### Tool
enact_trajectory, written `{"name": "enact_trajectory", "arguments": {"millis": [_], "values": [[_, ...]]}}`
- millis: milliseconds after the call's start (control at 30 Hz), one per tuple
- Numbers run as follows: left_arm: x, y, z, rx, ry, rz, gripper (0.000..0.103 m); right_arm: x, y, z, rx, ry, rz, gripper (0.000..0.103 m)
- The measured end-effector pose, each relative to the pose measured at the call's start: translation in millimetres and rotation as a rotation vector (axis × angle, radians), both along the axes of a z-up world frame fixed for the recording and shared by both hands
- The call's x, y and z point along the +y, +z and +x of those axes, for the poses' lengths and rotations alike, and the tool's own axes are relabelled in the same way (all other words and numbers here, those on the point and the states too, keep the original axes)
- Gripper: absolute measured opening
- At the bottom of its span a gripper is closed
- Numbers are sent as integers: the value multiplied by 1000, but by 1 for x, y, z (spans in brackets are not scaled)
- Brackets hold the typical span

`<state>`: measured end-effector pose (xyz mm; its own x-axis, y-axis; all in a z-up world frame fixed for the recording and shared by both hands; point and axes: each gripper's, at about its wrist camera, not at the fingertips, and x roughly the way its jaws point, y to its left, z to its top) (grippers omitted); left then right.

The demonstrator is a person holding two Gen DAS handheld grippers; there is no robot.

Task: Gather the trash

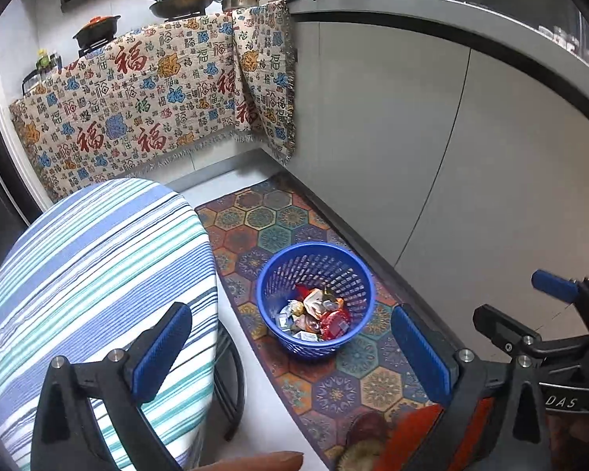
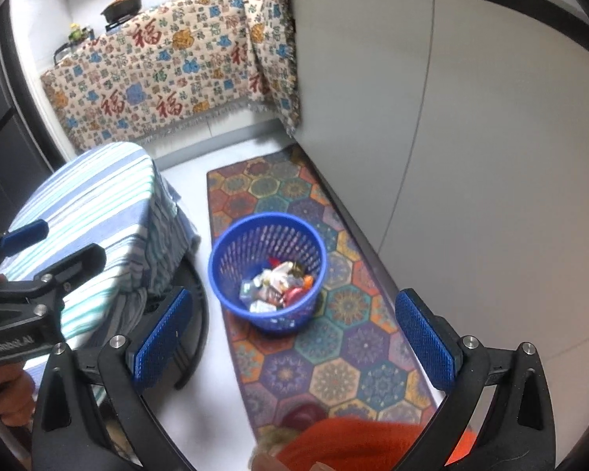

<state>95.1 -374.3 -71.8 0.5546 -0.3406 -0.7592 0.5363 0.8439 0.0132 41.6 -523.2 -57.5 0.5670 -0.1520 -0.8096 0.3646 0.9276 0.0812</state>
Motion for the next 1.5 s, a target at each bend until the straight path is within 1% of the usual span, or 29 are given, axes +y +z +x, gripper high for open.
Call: {"name": "enact_trajectory", "arguments": {"millis": [100, 200, 267, 533, 767, 1500], "values": [[0, 1, -2, -4, 2, 29, 103, 1, 1, -5, 6, 4, 13, 103], [6, 4, 0, 21, -1, 7, 103, 5, 2, -8, 2, 16, 41, 103], [8, 6, 0, 19, 5, 6, 103, 7, 3, -10, 2, 21, 47, 103], [13, 7, 5, 34, 21, -4, 103, 18, 6, -8, 11, 46, 32, 103], [14, 7, 6, 26, 26, 7, 103, 24, 6, -7, 22, 50, 25, 103], [20, 8, 8, 29, 27, 12, 103, 24, 5, -6, 33, 46, 25, 103]]}}
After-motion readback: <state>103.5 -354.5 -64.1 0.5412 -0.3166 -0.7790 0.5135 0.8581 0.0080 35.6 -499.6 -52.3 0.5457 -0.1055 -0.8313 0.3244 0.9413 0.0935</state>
